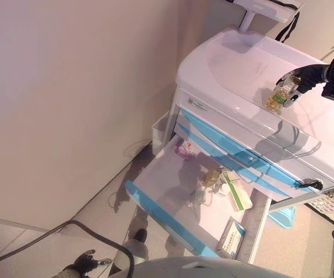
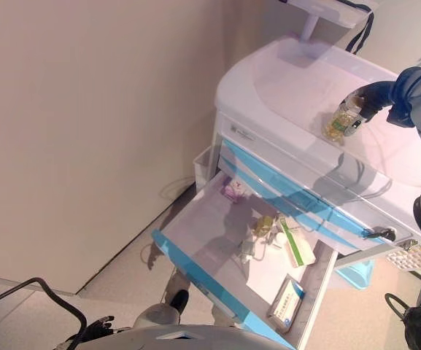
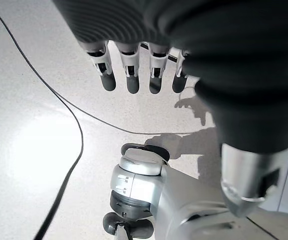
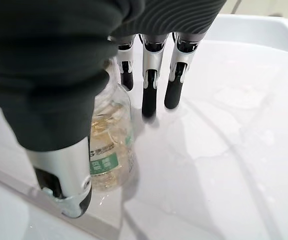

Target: Open the drawer and pick up the medicine

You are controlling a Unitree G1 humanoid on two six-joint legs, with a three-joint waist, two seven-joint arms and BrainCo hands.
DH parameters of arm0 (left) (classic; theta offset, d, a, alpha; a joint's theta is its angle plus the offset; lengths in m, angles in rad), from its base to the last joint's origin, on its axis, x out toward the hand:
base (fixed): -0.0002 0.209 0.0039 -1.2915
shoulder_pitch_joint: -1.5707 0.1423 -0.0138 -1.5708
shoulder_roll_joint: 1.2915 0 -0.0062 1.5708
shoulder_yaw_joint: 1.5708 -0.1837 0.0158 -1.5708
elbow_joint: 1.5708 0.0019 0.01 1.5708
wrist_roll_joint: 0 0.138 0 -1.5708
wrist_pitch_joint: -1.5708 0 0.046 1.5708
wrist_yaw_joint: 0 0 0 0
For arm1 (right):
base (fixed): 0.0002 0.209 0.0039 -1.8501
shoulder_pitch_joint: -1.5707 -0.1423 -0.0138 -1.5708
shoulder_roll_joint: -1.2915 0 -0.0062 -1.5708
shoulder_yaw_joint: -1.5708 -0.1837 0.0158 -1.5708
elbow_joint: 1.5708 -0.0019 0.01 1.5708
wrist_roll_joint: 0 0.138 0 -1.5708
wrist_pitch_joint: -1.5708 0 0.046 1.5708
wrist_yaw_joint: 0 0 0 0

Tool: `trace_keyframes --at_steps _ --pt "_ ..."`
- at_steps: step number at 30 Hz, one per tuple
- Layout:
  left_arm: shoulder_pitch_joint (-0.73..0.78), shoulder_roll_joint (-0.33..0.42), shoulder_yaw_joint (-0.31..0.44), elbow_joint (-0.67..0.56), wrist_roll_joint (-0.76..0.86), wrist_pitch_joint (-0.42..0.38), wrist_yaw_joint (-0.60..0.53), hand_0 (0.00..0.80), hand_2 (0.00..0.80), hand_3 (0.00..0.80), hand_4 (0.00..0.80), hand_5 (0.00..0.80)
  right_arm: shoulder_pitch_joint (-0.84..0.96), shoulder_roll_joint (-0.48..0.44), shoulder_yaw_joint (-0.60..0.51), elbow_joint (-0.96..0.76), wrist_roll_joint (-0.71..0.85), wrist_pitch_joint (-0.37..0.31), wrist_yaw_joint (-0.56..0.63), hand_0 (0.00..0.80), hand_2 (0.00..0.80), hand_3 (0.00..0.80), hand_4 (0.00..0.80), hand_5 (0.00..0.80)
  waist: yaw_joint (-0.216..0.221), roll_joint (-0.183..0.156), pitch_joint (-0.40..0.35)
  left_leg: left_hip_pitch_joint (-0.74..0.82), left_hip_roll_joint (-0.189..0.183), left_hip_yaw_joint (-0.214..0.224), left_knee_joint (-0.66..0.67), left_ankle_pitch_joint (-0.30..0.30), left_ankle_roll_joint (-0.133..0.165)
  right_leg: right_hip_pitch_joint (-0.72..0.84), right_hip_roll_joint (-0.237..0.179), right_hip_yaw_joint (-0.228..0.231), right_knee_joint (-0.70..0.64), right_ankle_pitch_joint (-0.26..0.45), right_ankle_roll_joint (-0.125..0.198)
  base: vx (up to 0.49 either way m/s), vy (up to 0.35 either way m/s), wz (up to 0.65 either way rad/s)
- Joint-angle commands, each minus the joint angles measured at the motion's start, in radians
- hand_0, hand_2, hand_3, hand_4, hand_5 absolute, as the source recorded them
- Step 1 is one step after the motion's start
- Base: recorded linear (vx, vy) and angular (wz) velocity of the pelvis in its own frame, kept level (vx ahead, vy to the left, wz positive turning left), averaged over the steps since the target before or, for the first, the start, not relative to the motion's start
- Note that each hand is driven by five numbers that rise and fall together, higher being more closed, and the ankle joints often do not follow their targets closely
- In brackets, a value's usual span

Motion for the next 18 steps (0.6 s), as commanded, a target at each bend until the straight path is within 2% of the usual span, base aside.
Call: trace_keyframes --at_steps 1,10,14,18 --pt "0.004 0.038 -0.017 0.002 -0.019 -0.029 -0.005 0.0 0.0 0.0 0.0 0.0 -0.022 -0.045 0.029 -0.036 0.016 -0.013 -0.062 0.0 0.0 0.0 0.0 0.0 0.016 -0.007 -0.008 0.012 -0.023 0.026 0.001 -0.055 0.011 -0.018 -0.017 0.014 0.075 0.004 0.028 0.0 0.0 0.0" --pt "0.007 0.039 -0.018 -0.001 -0.021 -0.024 -0.003 0.0 0.0 0.0 0.0 0.0 -0.02 -0.076 -0.008 -0.069 0.117 -0.03 -0.153 0.0 0.0 0.0 0.0 0.0 -0.006 -0.002 -0.007 0.015 -0.02 0.046 0.001 -0.058 0.012 -0.023 -0.017 0.031 0.075 0.009 0.031 -0.009 0.0 -0.01" --pt "0.01 0.043 -0.012 0.002 -0.017 -0.026 -0.006 0.0 0.0 0.0 0.0 0.0 -0.018 -0.105 -0.042 -0.119 0.245 -0.03 -0.2 0.0 0.0 0.0 0.0 0.0 -0.024 -0.001 -0.011 0.018 -0.017 0.061 0.001 -0.062 0.013 -0.027 -0.016 0.047 0.076 0.013 0.033 -0.016 -0.007 -0.05" --pt "0.005 0.04 0.0 0.004 -0.011 -0.024 -0.013 0.0 0.0 0.0 0.0 0.0 0.04 -0.138 -0.135 -0.185 0.37 -0.039 -0.223 0.0 0.0 0.0 0.0 0.0 -0.053 0.003 -0.018 0.023 -0.013 0.086 0.001 -0.071 0.014 -0.033 -0.014 0.069 0.075 0.016 0.036 -0.022 -0.005 -0.1"
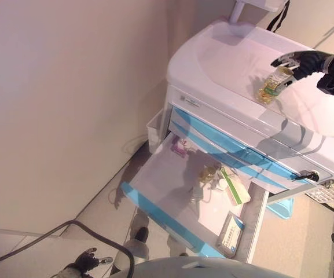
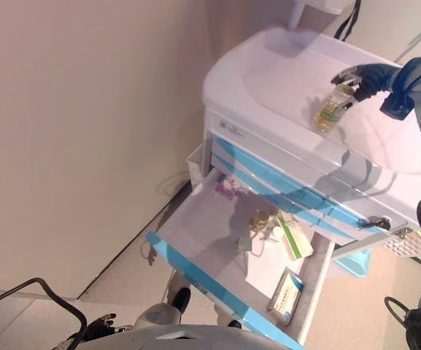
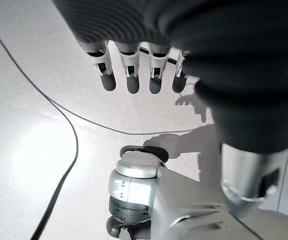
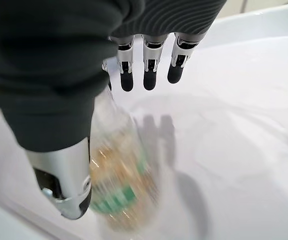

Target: Open the drawer and pick up the medicine

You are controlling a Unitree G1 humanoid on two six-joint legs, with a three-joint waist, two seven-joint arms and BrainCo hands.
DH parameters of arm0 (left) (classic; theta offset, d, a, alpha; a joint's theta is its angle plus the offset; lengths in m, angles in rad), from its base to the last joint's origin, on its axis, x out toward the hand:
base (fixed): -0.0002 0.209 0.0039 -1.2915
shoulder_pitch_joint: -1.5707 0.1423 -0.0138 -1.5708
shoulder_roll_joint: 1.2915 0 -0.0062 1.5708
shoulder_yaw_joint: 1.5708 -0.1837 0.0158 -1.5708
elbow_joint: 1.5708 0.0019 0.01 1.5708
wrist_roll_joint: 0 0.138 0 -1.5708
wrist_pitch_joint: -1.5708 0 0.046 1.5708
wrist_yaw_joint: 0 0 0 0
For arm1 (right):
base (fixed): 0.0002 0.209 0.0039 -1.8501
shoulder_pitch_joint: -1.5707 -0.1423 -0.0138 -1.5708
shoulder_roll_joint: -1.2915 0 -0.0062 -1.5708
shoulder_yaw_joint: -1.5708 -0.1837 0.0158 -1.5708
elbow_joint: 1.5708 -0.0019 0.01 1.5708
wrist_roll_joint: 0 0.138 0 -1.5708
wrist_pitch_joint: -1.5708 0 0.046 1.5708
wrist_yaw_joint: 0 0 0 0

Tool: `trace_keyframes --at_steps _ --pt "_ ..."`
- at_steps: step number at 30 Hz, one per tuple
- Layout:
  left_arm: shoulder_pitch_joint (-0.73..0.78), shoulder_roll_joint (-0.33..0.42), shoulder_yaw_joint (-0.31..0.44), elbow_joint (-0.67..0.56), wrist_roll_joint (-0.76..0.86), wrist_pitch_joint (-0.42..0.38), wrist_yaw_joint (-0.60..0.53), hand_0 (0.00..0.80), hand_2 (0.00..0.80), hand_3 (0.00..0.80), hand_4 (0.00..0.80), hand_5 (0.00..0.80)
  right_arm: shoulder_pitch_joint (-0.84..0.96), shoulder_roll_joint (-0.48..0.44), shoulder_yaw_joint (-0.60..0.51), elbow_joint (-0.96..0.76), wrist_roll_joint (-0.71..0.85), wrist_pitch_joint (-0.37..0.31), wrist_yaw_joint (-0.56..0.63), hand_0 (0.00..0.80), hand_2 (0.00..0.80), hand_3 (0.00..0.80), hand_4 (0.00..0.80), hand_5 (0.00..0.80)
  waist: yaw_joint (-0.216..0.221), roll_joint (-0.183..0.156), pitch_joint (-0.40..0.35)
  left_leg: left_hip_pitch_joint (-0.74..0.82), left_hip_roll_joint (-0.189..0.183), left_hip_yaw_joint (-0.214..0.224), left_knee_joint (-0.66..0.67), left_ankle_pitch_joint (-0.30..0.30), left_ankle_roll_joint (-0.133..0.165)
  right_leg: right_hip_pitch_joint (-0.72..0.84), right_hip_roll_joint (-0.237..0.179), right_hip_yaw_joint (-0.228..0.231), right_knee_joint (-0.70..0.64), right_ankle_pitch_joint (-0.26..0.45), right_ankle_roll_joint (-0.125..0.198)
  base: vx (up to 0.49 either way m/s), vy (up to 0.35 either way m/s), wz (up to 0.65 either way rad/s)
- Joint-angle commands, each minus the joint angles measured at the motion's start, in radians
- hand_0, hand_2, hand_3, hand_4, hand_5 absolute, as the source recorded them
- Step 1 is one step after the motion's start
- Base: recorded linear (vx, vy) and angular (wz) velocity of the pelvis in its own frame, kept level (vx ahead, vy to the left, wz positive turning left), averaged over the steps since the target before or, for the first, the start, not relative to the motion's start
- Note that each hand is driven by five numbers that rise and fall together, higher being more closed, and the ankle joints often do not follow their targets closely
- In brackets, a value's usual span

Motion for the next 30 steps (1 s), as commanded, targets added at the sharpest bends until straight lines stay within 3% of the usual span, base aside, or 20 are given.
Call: trace_keyframes --at_steps 1,7,13,18,24,27,30 --pt "0.002 0.041 -0.002 0.021 -0.011 -0.024 -0.009 0.0 0.0 0.0 0.0 0.0 -0.004 -0.107 -0.013 -0.061 0.1 -0.032 -0.067 0.0 0.0 0.0 0.0 0.0 -0.005 -0.014 -0.031 0.022 -0.015 0.052 0.001 -0.069 0.012 -0.02 -0.014 0.039 0.075 0.013 0.04 -0.028 -0.005 -0.04" --pt "-0.003 0.036 0.006 0.021 -0.006 -0.027 -0.009 0.0 0.0 0.0 0.0 0.0 0.121 -0.176 -0.111 -0.069 0.114 -0.09 -0.075 0.0 0.0 0.0 0.0 0.0 -0.043 -0.009 -0.042 0.027 -0.008 0.086 0.001 -0.078 0.013 -0.027 -0.011 0.069 0.07 0.021 0.043 -0.025 -0.017 -0.14" --pt "-0.013 0.038 -0.007 0.024 0.001 -0.023 -0.013 0.0 0.0 0.0 0.0 0.0 0.153 -0.218 -0.138 -0.02 0.135 -0.095 -0.105 0.0 0.0 0.0 0.0 0.0 -0.064 -0.005 -0.051 0.032 -0.004 0.113 0.001 -0.084 0.014 -0.034 -0.008 0.089 0.067 0.026 0.045 -0.026 -0.022 -0.14" --pt "-0.025 0.033 -0.027 0.036 0.007 -0.008 -0.025 0.0 0.0 0.0 0.0 0.0 0.162 -0.245 -0.226 0.093 0.093 -0.036 -0.302 0.0 0.0 0.0 0.0 0.0 -0.09 0.013 -0.059 0.042 -0.001 0.143 0.001 -0.095 0.017 -0.04 -0.007 0.116 0.066 0.031 0.05 -0.031 -0.01 -0.13" --pt "-0.023 0.021 -0.071 0.049 0.013 -0.015 -0.028 0.0 0.0 0.0 0.0 0.0 0.199 -0.243 -0.365 0.122 0.211 -0.041 -0.557 0.0 0.0 0.0 0.0 0.0 -0.111 0.037 -0.058 0.056 0.002 0.164 0.001 -0.109 0.023 -0.045 -0.007 0.144 0.067 0.032 0.054 -0.017 -0.01 -0.21" --pt "-0.034 0.014 -0.091 0.047 0.015 -0.012 -0.037 0.0 0.0 0.0 0.0 0.0 0.343 -0.2 -0.554 0.098 0.29 -0.057 -0.696 0.0 0.0 0.0 0.0 0.0 -0.137 0.055 -0.057 0.063 0.004 0.181 0.001 -0.12 0.027 -0.053 -0.008 0.168 0.068 0.035 0.059 -0.018 -0.014 -0.21" --pt "-0.051 0.009 -0.101 0.044 0.012 -0.001 -0.039 0.0 0.0 0.0 0.0 0.0 0.495 -0.137 -0.694 0.076 0.314 -0.075 -0.74 0.0 0.0 0.0 0.0 0.0 -0.16 0.064 -0.054 0.066 0.007 0.198 0.002 -0.126 0.03 -0.06 -0.007 0.19 0.068 0.038 0.061 -0.028 -0.018 -0.25"
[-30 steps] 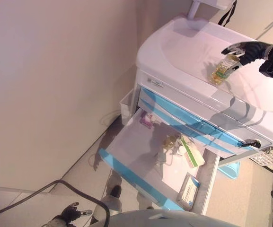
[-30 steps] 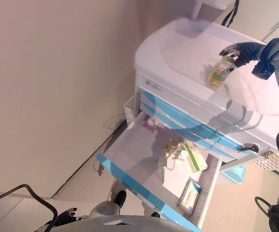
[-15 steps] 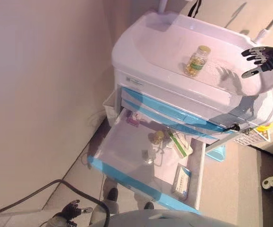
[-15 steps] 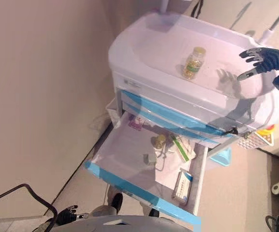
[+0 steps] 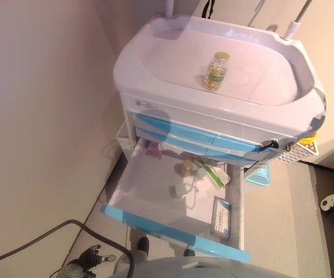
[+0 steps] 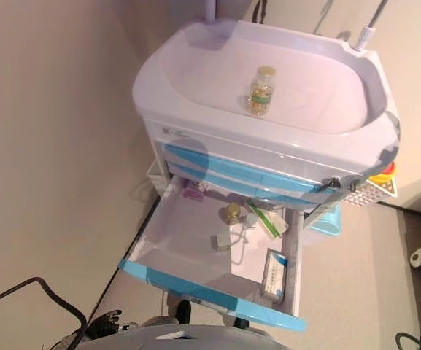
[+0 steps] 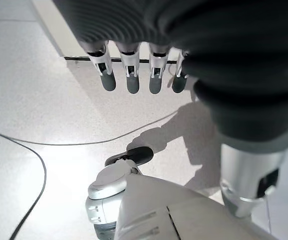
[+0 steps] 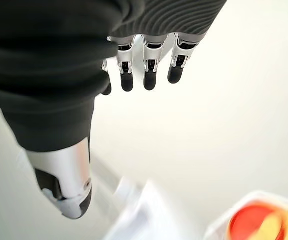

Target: Open the drawer and pick up the medicine

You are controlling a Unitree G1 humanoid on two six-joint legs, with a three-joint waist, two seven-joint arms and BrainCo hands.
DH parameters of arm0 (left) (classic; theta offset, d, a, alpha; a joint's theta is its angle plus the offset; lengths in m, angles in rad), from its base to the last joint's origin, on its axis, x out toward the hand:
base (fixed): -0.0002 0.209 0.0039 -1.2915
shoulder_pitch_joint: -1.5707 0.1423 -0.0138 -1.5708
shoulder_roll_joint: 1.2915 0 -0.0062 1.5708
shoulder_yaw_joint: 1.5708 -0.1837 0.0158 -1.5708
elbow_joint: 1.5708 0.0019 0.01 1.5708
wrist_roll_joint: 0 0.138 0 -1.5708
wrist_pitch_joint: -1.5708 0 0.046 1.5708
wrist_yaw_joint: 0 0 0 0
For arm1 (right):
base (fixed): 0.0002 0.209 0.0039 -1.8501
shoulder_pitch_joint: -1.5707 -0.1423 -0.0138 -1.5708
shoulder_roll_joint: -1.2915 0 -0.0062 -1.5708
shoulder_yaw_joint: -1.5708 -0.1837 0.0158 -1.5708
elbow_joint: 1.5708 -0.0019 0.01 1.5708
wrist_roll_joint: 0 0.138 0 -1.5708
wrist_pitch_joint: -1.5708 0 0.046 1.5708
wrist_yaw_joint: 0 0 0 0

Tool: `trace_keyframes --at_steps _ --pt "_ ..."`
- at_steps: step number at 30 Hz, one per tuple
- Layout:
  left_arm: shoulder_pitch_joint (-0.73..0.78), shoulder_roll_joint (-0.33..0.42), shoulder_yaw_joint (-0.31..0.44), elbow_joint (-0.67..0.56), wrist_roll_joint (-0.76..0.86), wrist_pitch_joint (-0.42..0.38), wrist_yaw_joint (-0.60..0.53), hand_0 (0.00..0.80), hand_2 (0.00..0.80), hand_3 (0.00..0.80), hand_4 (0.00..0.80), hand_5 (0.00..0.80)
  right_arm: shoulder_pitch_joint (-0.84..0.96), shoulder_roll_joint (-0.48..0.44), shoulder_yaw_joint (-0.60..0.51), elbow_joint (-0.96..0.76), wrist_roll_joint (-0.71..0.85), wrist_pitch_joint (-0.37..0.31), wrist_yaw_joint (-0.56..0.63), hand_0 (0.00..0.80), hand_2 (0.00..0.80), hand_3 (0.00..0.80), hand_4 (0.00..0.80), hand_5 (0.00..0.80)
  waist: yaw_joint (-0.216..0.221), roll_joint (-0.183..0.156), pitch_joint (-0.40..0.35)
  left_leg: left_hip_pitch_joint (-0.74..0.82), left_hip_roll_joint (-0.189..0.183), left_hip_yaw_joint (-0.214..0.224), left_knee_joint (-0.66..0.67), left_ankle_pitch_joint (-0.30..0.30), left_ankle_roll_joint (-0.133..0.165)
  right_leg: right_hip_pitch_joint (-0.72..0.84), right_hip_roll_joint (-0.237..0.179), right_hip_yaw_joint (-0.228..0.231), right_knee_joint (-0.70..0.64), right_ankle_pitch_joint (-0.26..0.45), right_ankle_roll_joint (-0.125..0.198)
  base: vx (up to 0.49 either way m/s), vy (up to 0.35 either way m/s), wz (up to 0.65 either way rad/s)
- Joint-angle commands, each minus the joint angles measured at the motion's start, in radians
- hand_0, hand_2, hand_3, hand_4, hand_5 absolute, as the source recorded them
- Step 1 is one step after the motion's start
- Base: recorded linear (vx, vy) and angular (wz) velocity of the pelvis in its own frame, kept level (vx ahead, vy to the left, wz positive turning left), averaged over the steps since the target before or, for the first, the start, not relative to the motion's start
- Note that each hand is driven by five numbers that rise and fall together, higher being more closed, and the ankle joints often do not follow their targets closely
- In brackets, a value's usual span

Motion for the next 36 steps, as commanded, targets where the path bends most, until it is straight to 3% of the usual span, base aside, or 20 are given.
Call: trace_keyframes --at_steps 1,7,11,12,14,21,28,33,36 --pt "-0.032 0.012 -0.063 0.04 0.01 0.002 -0.002 0.0 0.0 0.0 0.0 0.0 0.093 0.025 -0.112 -0.051 0.047 -0.061 -0.093 0.0 0.0 0.0 0.0 0.0 -0.007 0.008 -0.035 0.013 -0.006 0.012 0.003 -0.087 0.01 -0.039 -0.008 0.018 0.068 0.016 0.057 -0.044 -0.035 -0.26" --pt "-0.079 0.012 -0.078 0.009 0.013 0.022 0.0 0.0 0.0 0.0 0.0 0.0 0.37 0.215 -0.198 -0.106 -0.005 -0.116 -0.064 0.0 0.0 0.0 0.0 0.0 -0.056 0.014 -0.021 0.009 0.008 0.061 0.009 -0.096 0.015 -0.063 -0.004 0.068 0.069 0.028 0.058 -0.037 -0.03 -0.38" --pt "-0.106 -0.014 -0.055 -0.019 -0.01 0.011 0.025 0.0 0.0 0.0 0.0 0.0 0.574 0.445 -0.195 -0.164 -0.017 -0.183 -0.064 0.0 0.0 0.0 0.0 0.0 -0.102 0.023 0.002 0.0 0.019 0.107 0.015 -0.1 0.02 -0.092 0.0 0.102 0.077 0.035 0.056 -0.031 0.003 -0.43" --pt "-0.105 -0.016 -0.053 -0.023 -0.011 0.009 0.027 0.0 0.0 0.0 0.0 0.0 0.596 0.466 -0.199 -0.166 -0.019 -0.186 -0.062 0.0 0.0 0.0 0.0 0.0 -0.104 0.023 0.004 0.0 0.02 0.11 0.015 -0.101 0.02 -0.094 0.0 0.105 0.078 0.035 0.056 -0.017 -0.028 -0.39" --pt "-0.107 -0.037 -0.046 -0.042 0.006 -0.016 0.042 0.0 0.0 0.0 0.0 0.0 0.687 0.587 -0.189 -0.138 -0.037 -0.246 -0.087 0.0 0.0 0.0 0.0 0.0 -0.118 0.025 0.021 -0.008 0.023 0.12 0.023 -0.101 0.023 -0.104 0.002 0.119 0.082 0.04 0.054 -0.027 -0.049 -0.19" --pt "-0.136 -0.04 -0.1 -0.082 0.042 -0.052 0.018 0.0 0.0 0.0 0.0 0.0 0.783 0.779 -0.181 0.022 -0.001 -0.357 -0.212 0.0 0.0 0.0 0.0 0.0 -0.142 0.044 0.071 -0.045 0.019 0.133 0.036 -0.095 0.026 -0.14 0.004 0.132 0.083 0.053 0.054 -0.044 -0.016 -0.14" --pt "-0.195 -0.041 -0.153 -0.195 -0.021 -0.032 -0.011 0.0 0.0 0.0 0.0 0.0 0.833 0.857 -0.12 0.137 -0.074 -0.362 -0.251 0.0 0.0 0.0 0.0 0.0 -0.18 0.077 0.143 -0.112 0.006 0.151 0.115 -0.105 0.039 -0.203 -0.007 0.15 0.141 0.048 0.049 -0.017 0.042 -0.14" --pt "-0.286 -0.025 -0.172 -0.334 -0.06 0.032 0.033 0.0 0.0 0.0 0.0 0.0 0.825 0.866 0.005 0.089 -0.132 -0.341 -0.232 0.0 0.0 0.0 0.0 0.0 -0.203 0.094 0.232 -0.213 -0.004 0.153 0.269 -0.136 0.044 -0.272 -0.024 0.158 0.222 0.034 0.032 -0.065 0.073 -0.2" --pt "-0.366 0.023 -0.17 -0.429 -0.102 0.079 0.057 0.0 0.0 0.0 0.0 0.0 0.809 0.847 0.082 0.044 -0.152 -0.346 -0.216 0.0 0.0 0.0 0.0 0.0 -0.216 0.1 0.286 -0.277 -0.007 0.155 0.347 -0.151 0.045 -0.335 -0.035 0.16 0.28 0.027 0.022 -0.07 0.087 -0.27"
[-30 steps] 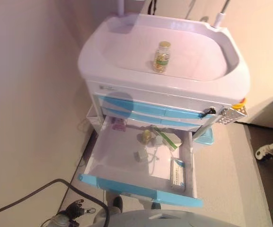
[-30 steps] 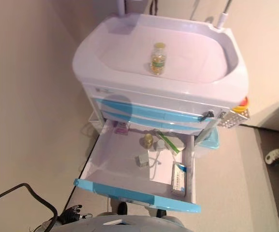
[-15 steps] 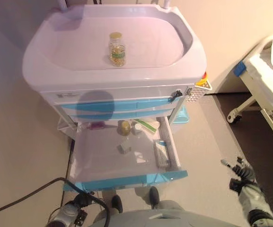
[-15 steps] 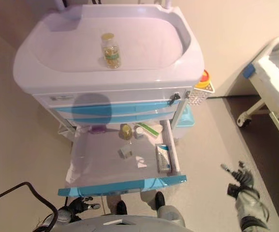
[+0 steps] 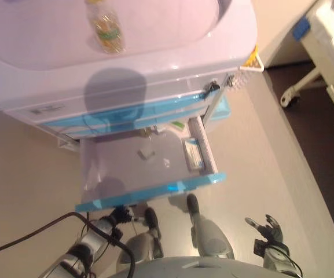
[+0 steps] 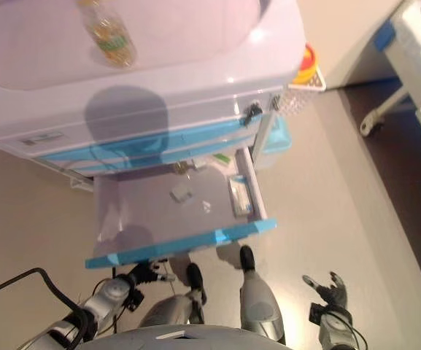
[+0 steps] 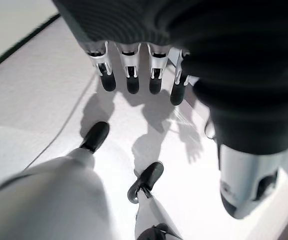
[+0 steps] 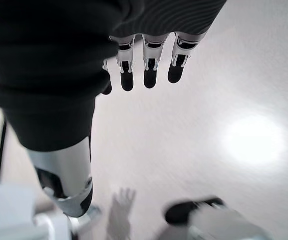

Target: Open the drawer and pick up the medicine

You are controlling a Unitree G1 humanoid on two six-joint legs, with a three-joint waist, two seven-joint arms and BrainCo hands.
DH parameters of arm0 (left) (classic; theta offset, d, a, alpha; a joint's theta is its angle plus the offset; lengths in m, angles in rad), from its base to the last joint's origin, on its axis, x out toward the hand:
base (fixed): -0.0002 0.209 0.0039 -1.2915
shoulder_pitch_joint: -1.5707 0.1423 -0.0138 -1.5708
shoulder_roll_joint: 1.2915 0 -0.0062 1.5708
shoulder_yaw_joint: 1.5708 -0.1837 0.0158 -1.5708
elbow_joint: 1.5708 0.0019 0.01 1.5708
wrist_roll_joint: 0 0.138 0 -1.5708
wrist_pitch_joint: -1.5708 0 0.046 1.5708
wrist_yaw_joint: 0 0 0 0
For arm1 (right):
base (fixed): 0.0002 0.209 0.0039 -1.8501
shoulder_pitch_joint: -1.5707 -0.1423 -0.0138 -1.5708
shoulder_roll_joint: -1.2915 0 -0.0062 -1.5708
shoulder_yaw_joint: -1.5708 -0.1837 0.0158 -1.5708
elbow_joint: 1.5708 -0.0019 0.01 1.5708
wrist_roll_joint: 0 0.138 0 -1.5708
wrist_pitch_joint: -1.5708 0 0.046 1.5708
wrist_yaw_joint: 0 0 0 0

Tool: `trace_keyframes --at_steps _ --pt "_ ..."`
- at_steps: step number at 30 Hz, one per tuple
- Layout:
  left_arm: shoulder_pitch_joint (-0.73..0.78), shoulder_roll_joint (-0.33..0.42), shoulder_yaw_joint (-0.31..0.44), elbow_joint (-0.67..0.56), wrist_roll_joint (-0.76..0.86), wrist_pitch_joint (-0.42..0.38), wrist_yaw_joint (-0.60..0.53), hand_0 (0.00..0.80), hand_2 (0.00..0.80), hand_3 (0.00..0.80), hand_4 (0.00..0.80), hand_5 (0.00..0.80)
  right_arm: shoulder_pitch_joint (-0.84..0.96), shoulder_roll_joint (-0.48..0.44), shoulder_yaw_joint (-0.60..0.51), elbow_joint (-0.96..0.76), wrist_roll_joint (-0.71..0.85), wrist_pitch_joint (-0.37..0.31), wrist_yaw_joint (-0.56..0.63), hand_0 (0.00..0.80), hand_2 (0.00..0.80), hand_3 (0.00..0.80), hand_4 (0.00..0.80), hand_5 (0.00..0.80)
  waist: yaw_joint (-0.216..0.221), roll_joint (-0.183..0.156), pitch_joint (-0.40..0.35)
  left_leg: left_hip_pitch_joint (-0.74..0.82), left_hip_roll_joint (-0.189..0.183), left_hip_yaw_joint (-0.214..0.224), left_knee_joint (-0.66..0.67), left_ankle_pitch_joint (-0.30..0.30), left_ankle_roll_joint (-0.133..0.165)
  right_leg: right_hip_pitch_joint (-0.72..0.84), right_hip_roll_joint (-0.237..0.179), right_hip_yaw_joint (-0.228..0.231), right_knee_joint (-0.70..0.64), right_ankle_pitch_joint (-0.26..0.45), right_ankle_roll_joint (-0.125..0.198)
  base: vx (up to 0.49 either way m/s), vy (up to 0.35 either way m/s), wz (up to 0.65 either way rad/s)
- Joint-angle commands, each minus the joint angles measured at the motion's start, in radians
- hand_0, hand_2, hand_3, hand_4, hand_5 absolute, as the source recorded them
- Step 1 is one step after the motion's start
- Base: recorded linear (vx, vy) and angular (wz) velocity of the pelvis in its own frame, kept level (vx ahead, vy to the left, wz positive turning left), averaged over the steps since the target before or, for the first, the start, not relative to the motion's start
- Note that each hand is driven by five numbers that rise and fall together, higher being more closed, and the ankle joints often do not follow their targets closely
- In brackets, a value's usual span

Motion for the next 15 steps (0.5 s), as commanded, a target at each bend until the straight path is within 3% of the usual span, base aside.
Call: trace_keyframes --at_steps 1,5,8,12,14,15 --pt "-0.116 0.06 0.032 -0.14 -0.077 0.028 0.071 0.0 0.0 0.0 0.0 0.0 0.007 -0.059 0.075 -0.087 -0.038 -0.018 0.009 0.0 0.0 0.0 0.0 0.0 -0.036 0.018 0.026 -0.162 -0.011 -0.06 0.26 -0.095 0.033 -0.08 -0.045 -0.041 0.178 -0.036 0.014 -0.057 0.092 -0.09" --pt "-0.276 0.192 0.046 -0.227 -0.098 0.08 0.086 0.0 0.0 0.0 0.0 0.0 -0.007 -0.1 0.138 -0.162 -0.052 -0.009 0.027 0.0 0.0 0.0 0.0 0.0 -0.056 0.019 0.073 -0.218 -0.013 -0.047 0.324 -0.113 0.038 -0.151 -0.043 -0.035 0.252 -0.058 0.003 -0.016 0.08 -0.07" --pt "-0.414 0.284 0.065 -0.211 -0.111 0.103 0.102 0.0 0.0 0.0 0.0 0.0 -0.02 -0.132 0.161 -0.176 -0.045 -0.013 0.046 0.0 0.0 0.0 0.0 0.0 -0.071 0.019 0.093 -0.26 -0.014 -0.043 0.357 -0.118 0.042 -0.204 -0.032 -0.02 0.301 -0.071 -0.007 0.004 0.059 -0.07" --pt "-0.641 0.373 0.121 -0.036 -0.135 0.074 0.194 0.0 0.0 0.0 0.0 0.0 -0.029 -0.161 0.187 -0.18 -0.052 -0.022 0.061 0.0 0.0 0.0 0.0 0.0 -0.099 0.012 0.114 -0.308 -0.009 -0.039 0.391 -0.125 0.047 -0.271 -0.013 0.002 0.365 -0.092 -0.02 -0.011 0.046 0.0" --pt "-0.736 0.404 0.144 0.044 -0.123 0.058 0.281 0.0 0.0 0.0 0.0 0.0 -0.037 -0.168 0.202 -0.183 -0.056 -0.021 0.06 0.0 0.0 0.0 0.0 0.0 -0.111 0.007 0.12 -0.33 -0.007 -0.041 0.411 -0.13 0.047 -0.295 -0.005 0.011 0.39 -0.103 -0.027 -0.018 0.007 -0.02" --pt "-0.785 0.419 0.158 0.077 -0.11 0.027 0.381 0.0 0.0 0.0 0.0 0.0 -0.045 -0.17 0.217 -0.179 -0.055 -0.022 0.059 0.0 0.0 0.0 0.0 0.0 -0.114 0.004 0.124 -0.342 -0.006 -0.045 0.421 -0.132 0.047 -0.307 0.001 0.015 0.404 -0.11 -0.031 -0.046 0.002 -0.08"
